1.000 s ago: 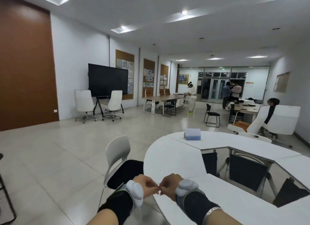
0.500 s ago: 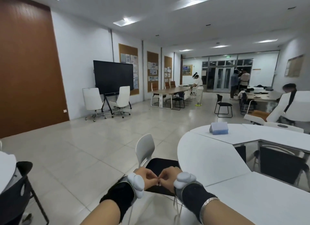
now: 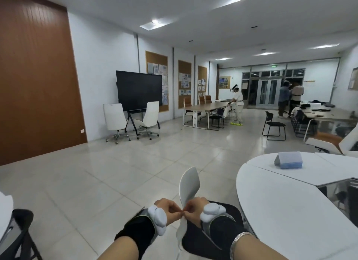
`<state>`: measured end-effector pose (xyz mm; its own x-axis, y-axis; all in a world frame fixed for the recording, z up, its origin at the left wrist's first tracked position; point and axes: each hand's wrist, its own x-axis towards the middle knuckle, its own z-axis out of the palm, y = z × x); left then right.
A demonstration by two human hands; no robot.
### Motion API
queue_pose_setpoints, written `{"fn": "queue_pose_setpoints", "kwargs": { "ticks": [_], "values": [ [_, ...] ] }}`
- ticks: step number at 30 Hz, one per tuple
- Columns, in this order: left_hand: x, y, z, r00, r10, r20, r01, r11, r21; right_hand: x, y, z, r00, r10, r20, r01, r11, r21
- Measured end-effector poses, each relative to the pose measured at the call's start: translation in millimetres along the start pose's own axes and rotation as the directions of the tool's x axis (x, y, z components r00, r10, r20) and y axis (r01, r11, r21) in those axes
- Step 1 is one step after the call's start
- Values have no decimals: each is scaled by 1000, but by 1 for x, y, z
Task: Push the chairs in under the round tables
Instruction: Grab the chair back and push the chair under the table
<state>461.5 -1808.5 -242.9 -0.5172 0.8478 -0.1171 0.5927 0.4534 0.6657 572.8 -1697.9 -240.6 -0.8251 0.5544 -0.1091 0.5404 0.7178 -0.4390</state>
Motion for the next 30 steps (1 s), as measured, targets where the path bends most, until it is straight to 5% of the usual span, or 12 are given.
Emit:
{"fn": "queue_pose_setpoints", "kwargs": {
  "ticks": [17,30],
  "values": [
    [274,-65,-99,980,158,119,-153,987,-45,254,-14,-29,981,175,-87,-170,984,61],
    [445,-128,-127,872,340,352,-359,933,-10,378,-39,8,833,532,-150,-482,832,276]
  ]
}}
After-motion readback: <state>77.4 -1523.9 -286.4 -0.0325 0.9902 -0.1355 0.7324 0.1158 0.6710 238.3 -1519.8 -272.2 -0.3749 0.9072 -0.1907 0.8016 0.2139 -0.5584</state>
